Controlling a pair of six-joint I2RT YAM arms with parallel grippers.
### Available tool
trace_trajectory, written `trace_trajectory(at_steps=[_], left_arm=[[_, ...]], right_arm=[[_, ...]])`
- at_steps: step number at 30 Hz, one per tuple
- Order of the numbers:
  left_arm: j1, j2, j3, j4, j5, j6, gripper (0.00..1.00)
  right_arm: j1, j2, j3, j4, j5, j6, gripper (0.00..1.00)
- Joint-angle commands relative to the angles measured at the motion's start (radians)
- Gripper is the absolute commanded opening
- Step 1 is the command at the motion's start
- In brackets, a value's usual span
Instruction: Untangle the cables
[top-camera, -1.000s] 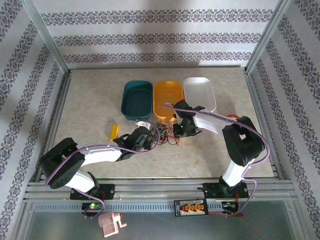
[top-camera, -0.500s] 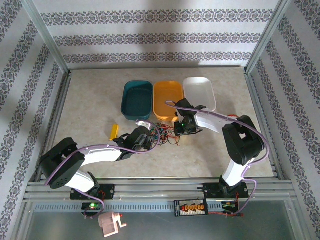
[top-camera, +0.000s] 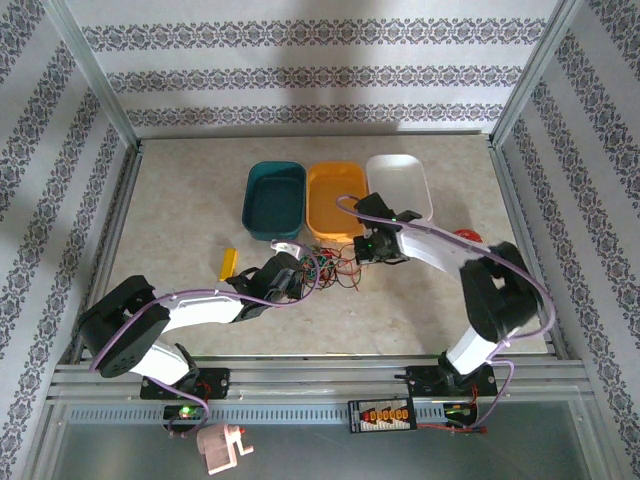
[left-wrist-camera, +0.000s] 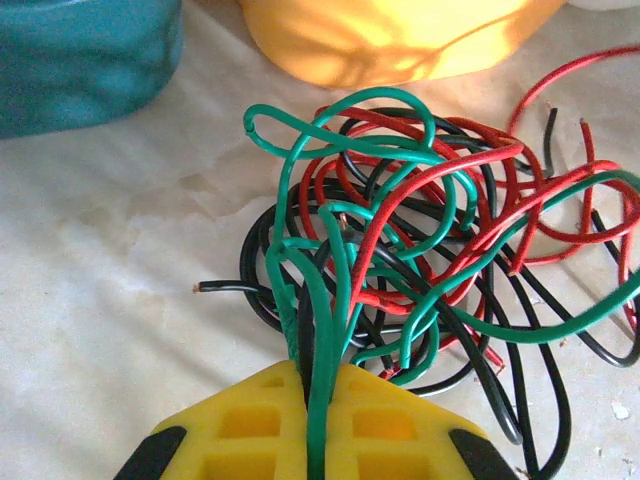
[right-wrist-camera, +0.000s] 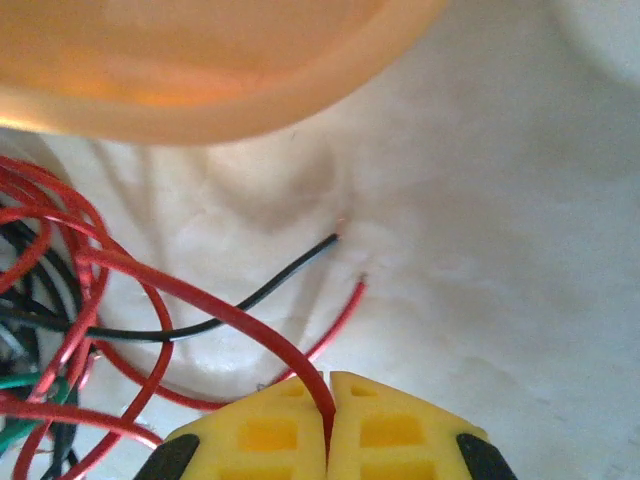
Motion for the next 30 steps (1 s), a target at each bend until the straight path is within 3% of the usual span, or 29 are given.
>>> trace_trajectory(at_steps=[1,12,30], left_arm=[[0.015,-0.022,-0.022,-0.024,-0.046,-0.035,0.00],[0.045,-0.036,-0.050,-0.034,-0.053,-0.067,0.00],[0.061,-0.045,-0.083,-0.047,-0.061,-0.074,0.00]], right_arm=[[-0.037,-0.129,-0.026,-0.007,0.135,0.057,0.00],[-0.182,-0.423,-0.063,-0.008,0.245,0.148,0.00],[-0.466,-0.705,0.027,0.017,0.152,0.190,0.00]])
